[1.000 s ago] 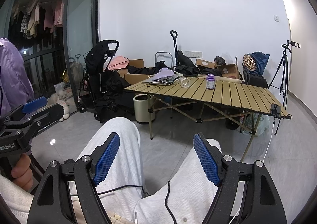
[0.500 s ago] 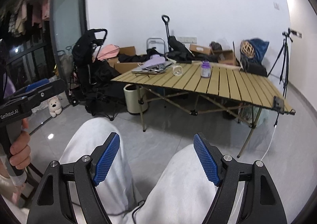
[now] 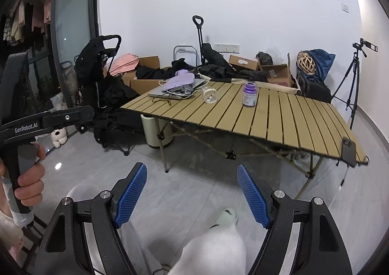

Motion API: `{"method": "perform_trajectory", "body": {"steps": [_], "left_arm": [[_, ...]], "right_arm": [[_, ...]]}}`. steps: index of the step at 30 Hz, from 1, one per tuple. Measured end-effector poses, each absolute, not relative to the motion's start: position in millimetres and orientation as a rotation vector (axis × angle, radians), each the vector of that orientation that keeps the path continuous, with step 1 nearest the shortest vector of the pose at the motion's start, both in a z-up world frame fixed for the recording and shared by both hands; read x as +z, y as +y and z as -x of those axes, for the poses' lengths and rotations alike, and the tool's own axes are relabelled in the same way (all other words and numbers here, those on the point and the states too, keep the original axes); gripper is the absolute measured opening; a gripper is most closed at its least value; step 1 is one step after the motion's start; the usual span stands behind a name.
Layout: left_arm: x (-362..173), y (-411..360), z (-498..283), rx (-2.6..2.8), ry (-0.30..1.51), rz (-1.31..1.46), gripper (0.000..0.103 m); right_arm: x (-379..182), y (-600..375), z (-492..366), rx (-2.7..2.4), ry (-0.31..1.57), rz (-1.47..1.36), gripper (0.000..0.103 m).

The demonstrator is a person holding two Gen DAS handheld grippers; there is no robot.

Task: Organize rigid objects
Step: 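Move both grippers toward the clear jar on the wooden table, then grasp the clear Santa-sticker jar lying on its side with the left gripper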

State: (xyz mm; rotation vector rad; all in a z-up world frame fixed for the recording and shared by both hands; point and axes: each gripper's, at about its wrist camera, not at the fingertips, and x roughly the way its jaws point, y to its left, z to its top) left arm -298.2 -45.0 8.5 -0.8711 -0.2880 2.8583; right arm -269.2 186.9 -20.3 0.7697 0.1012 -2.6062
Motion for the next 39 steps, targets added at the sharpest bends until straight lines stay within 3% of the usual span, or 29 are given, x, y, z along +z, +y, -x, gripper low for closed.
{"method": "perform_trajectory", "body": {"steps": [9,16,24,28,36,37,38,39], "left_arm": [[-8.8,-57.5,400.9,2.894,-0.252,0.897,0.103],[-35.8,-67.7,490.3,2.902,-0.184,0.924,0.103],[-65.2,-76.1,599.5,2.888,-0.111,0.896,0.103],[-71.8,-86.2,649.7,2.893,-0.122,0.872,0.103],[-80.3,-97.9,711.1,2.92,-0.088,0.906,0.103],[-80.3,-98.5,715.3,2.916,-0.096,0.905,0.103],[-80.3,-98.1,720.1,2.912,-0.105,0.902,0.103],[-80.6,-97.1,723.7,2.908,-0.111,0.899,0.103]], "right_arm": [[-34.3,163.9,385.2,-2.53,0.073,-0.82,0.082],[-84.6,129.9,491.1,-2.457,0.201,-0.923,0.082],[-107.7,90.7,633.7,-2.454,0.124,-0.887,0.082],[-120.9,50.8,707.2,-2.453,0.177,-0.92,0.082],[-148.8,7.3,809.7,-2.483,0.232,-0.989,0.081],[-152.2,4.7,817.6,-2.461,0.226,-1.007,0.081],[-156.0,2.8,822.4,-2.428,0.218,-1.03,0.067],[-157.0,3.6,822.5,-2.408,0.206,-1.036,0.066]]}}
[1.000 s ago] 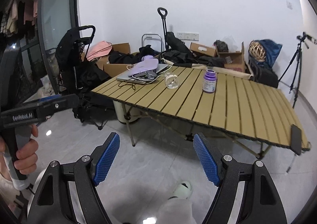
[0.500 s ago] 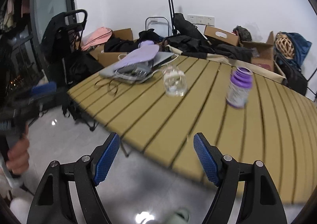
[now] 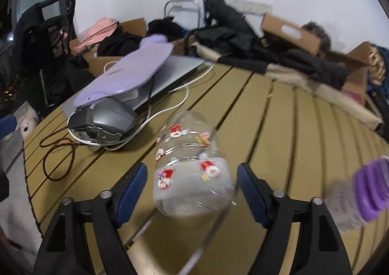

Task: Organize rigid objects
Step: 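Grasp the clear Santa-sticker jar lying on its side with the left gripper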

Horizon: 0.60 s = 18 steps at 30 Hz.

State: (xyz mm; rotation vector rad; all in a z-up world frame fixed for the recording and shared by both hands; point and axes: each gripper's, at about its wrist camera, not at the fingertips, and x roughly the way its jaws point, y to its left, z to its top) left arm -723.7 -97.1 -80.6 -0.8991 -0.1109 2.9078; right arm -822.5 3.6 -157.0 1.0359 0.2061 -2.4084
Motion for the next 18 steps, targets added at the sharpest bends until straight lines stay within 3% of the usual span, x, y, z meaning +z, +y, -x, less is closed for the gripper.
{"method": "perform_trajectory", "body": {"steps": [11,16,18], "left_arm": [[-100.6,-32.4,755.5,2.715,-0.108,0.992,0.1],[-121.4,-0.6,782.9,2.614,-0.108,1.141,0.049],[-127.8,1.0,786.4,2.621,-0.098,1.178,0.04]], "right_arm": [[-158.0,61.1,730.1,-2.168,0.422,-0.915,0.065],[-158.1,67.9,717.3,-2.122,0.479,-0.875,0.067],[-159.2,68.5,714.7,-2.152,0.546,-0.854,0.068]]}}
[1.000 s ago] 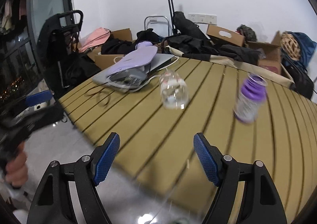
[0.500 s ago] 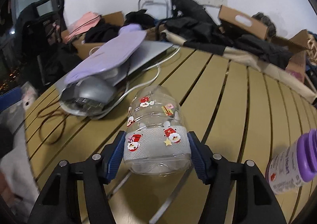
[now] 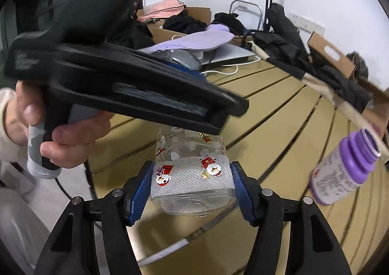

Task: Organize rigid objects
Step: 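Grasp the clear Santa-sticker jar lying on its side with the left gripper, then lift the jar with the left gripper and rotate it upright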

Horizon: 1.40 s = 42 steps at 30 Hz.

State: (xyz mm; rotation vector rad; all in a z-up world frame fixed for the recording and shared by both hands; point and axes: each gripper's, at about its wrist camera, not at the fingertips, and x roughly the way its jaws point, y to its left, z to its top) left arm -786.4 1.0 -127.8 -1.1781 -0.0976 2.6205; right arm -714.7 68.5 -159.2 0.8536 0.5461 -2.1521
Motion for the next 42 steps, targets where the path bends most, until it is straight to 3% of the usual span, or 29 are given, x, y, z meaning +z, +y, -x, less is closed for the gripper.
{"method": "perform_trajectory", "body": {"steps": [1,3,6,8,13,16,25,26,27,28,33,42], "left_arm": [[-129.3,0.1,785.3,2.628,-0.098,1.175,0.04],[-128.9,-1.5,780.3,2.656,-0.071,1.164,0.039],[-126.4,-2.4,773.3,2.666,-0.013,1.166,0.039],[-120.8,-4.9,768.8,2.703,0.019,1.162,0.046],[-92.0,-5.3,755.3,2.626,-0.055,1.053,0.081],[-95.3,16.7,753.5,2.463,0.025,1.11,0.092],[-136.5,55.3,761.5,2.283,0.279,1.316,0.089],[-138.6,56.3,760.5,2.276,0.282,1.328,0.084],[-139.8,55.0,761.6,2.274,0.288,1.333,0.067],[-140.1,54.9,760.8,2.273,0.295,1.335,0.066],[-133.6,56.2,750.4,2.324,0.328,1.272,0.065],[-84.4,32.9,747.7,2.579,0.159,0.93,0.065]], "right_arm": [[-159.5,70.0,715.0,-2.163,0.568,-0.851,0.069],[-158.1,78.6,718.5,-2.203,0.57,-0.865,0.079],[-154.4,98.4,724.8,-2.249,0.509,-0.893,0.08],[-150.9,111.6,727.7,-2.293,0.478,-0.898,0.08],[-138.9,139.2,725.5,-2.372,0.37,-0.898,0.08],[-134.4,155.5,724.3,-2.395,0.308,-0.925,0.08],[-131.7,185.4,711.8,-2.389,0.2,-0.997,0.08],[-130.9,187.1,711.1,-2.387,0.192,-0.999,0.08],[-129.7,188.0,710.6,-2.387,0.188,-1.0,0.08],[-129.0,188.2,710.8,-2.386,0.187,-1.0,0.08],[-124.0,190.1,712.7,-2.38,0.12,-0.995,0.08],[-94.3,186.6,738.0,-2.229,-0.209,-0.943,0.08]]}}
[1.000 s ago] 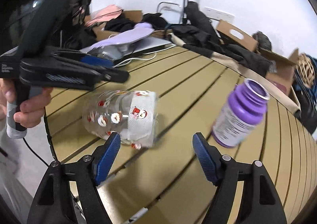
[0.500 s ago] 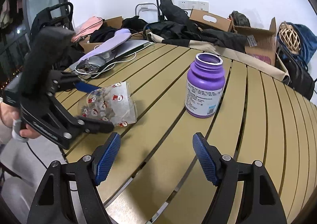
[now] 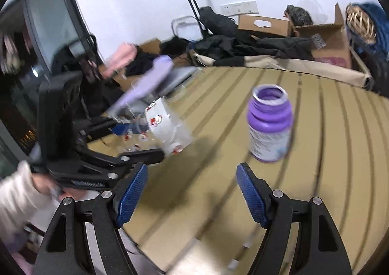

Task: Organize rigid objects
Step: 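Lift the jar with the left gripper and rotate it upright, then lower the upright jar onto the table with the left gripper while the right gripper steadies it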

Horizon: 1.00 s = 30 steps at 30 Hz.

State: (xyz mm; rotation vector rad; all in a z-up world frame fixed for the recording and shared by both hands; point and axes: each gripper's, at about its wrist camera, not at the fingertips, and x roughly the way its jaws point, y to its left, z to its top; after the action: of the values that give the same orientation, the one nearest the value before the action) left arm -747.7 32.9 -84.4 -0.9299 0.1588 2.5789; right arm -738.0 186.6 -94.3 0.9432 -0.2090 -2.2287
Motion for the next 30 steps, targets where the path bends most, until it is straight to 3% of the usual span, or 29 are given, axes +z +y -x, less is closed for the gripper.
{"method": "perform_trajectory", "body": {"steps": [7,12,18,20,26,30], "left_arm": [[-55.6,26.5,739.2,2.701,0.071,0.668,0.065],[-52.5,25.6,739.5,2.71,0.056,0.575,0.065],[-55.5,18.2,745.6,2.692,0.001,0.555,0.063],[-56.9,19.4,747.6,2.679,0.0,0.548,0.063],[-64.9,21.5,761.0,2.669,0.013,0.568,0.066],[-69.4,21.8,774.4,2.646,0.017,0.6,0.08]], "right_arm": [[-66.7,171.0,774.4,-2.065,-0.453,-0.891,0.08],[-57.6,143.3,795.6,-2.03,-0.411,-0.91,0.08],[-64.9,135.7,822.7,-1.935,-0.493,-0.964,0.079],[-65.4,135.0,829.5,-1.981,-0.457,-0.977,0.071],[-62.9,126.8,832.7,-2.048,-0.286,-0.93,0.068],[-51.4,112.7,821.9,-2.193,0.002,-0.821,0.068]]}}
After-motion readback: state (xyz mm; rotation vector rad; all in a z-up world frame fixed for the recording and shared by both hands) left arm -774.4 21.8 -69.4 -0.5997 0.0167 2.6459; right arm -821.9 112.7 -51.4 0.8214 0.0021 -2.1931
